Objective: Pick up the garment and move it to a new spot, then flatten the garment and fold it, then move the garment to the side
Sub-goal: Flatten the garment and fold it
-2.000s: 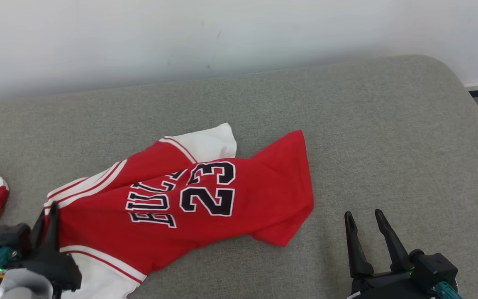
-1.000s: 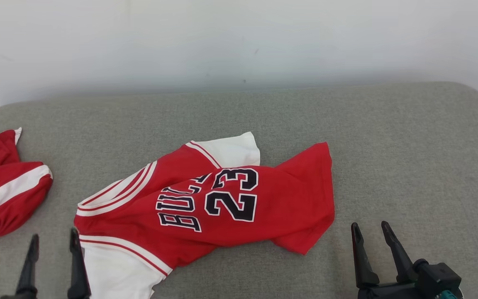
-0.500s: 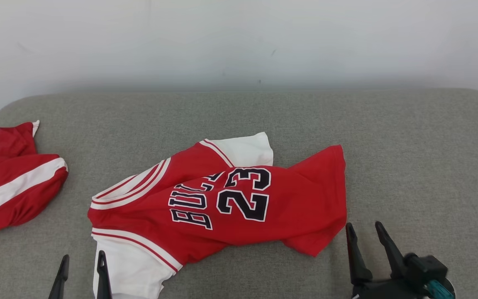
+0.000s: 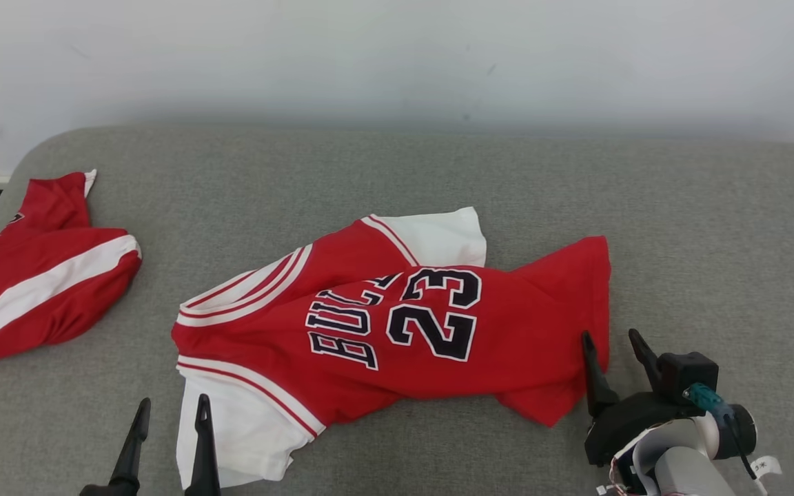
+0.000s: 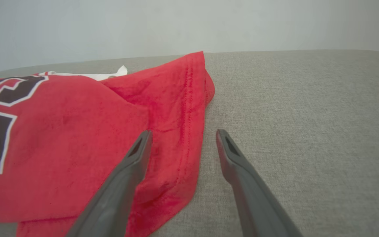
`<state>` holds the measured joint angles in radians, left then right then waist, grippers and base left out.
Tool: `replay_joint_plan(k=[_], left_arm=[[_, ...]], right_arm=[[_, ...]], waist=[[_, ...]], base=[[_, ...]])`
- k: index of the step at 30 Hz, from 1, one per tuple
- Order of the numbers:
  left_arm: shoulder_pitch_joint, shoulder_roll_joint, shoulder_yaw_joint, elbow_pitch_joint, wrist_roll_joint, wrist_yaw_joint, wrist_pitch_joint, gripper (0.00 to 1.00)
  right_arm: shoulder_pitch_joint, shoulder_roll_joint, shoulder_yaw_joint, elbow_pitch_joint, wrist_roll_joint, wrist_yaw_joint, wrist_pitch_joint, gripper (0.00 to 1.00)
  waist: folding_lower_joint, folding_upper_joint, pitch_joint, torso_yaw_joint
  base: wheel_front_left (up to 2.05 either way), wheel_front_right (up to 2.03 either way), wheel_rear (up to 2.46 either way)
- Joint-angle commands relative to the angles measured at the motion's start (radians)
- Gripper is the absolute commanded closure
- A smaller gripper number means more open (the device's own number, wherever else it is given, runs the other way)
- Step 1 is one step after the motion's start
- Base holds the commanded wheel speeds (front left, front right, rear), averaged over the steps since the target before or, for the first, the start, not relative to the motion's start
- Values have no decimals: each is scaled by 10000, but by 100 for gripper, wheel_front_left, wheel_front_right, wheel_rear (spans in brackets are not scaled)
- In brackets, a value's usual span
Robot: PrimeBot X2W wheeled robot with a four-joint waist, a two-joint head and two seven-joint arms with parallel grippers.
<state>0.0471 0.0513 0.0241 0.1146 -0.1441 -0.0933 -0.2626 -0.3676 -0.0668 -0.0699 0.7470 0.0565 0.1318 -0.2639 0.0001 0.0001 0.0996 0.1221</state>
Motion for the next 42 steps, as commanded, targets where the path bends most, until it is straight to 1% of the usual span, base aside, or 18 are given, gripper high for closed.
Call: replay_joint_plan(k=[1, 2, 6, 7, 8, 9, 13, 18, 23, 24, 25, 26, 31, 33, 38, 41, 42], left_arm=[[-113, -13, -47, 25, -63, -9, -33, 0], [-113, -13, -47, 25, -63, -9, -33, 0], [-124, -15, -58, 63, -60, -6, -33, 0], [-119, -15, -47, 76, -73, -5, -33, 0], [-101, -15, -32, 93, -85, -7, -33, 0], [-78, -14, -19, 108, -90, -14, -33, 0], [12, -16, 0, 183, -103, -20, -33, 0], [142, -14, -24, 227, -116, -37, -34, 0], [193, -13, -18, 270, -131, -59, -34, 0], [202, -13, -26, 283, -128, -65, -34, 0], [203, -13, -41, 298, -124, -72, -34, 0], [195, -15, -61, 318, -116, -83, -34, 0], [172, -13, -76, 386, -40, -100, -34, 0], [204, -15, -91, 413, -15, -111, -34, 0], [225, -15, -124, 469, -89, -60, -34, 0], [247, -16, -122, 478, -135, -34, -34, 0], [256, -15, -123, 478, -142, -33, -34, 0]], right_arm=[[-160, -48, -114, 308, -49, -22, -8, 0], [-160, -48, -114, 308, -49, -22, -8, 0], [-367, -60, -124, 1063, -121, -22, -8, 0], [-413, -56, -84, 1173, -114, -22, -8, 53], [-460, -29, -2, 1092, 9, -22, -8, 71], [-457, -11, 49, 932, 81, -22, -8, 100], [-106, 17, 195, 510, 375, -22, -8, 100], [379, -70, 199, -318, 595, -22, -6, 100], [559, -165, 490, -79, 805, -22, -8, 100], [552, -185, 553, -20, 852, -22, -6, 76], [539, -192, 603, 27, 901, -22, -8, 3], [517, -191, 646, 98, 983, -22, -8, 0], [129, -240, 835, 520, 1089, -22, -8, 0], [-64, -282, 923, 880, 1095, -22, -6, 0], [-934, -410, 1146, 2640, 1171, -22, 81, 0], [-1231, -371, 1282, 3400, 1304, -22, 85, 0], [-1296, -343, 1395, 3548, 1324, -22, 72, 73]], waist=[[-1, -1, 125, 165], [-1, -1, 125, 165], [-1, -1, 153, 232], [-1, -1, 149, 226], [-1, -1, 141, 210], [-1, -1, 127, 182], [-1, -1, -10, -4], [-1, -1, -225, -228], [-1, -1, -289, -395], [-1, -1, -295, -407], [-1, -1, -298, -408], [-1, -1, -299, -398], [-1, -1, -283, -259], [-1, -1, -279, -180], [-1, -1, -263, 4], [-1, -1, -270, 66], [-1, -1, -274, 81]], base=[[0, 0, 0], [0, 0, 0], [0, 0, 0], [0, 0, 0], [0, 0, 0], [0, 0, 0], [0, 0, 0], [0, 0, 0], [0, 0, 0], [0, 0, 0], [0, 0, 0], [0, 0, 0], [0, 0, 0], [0, 0, 0], [0, 0, 0], [0, 0, 0], [0, 0, 0]])
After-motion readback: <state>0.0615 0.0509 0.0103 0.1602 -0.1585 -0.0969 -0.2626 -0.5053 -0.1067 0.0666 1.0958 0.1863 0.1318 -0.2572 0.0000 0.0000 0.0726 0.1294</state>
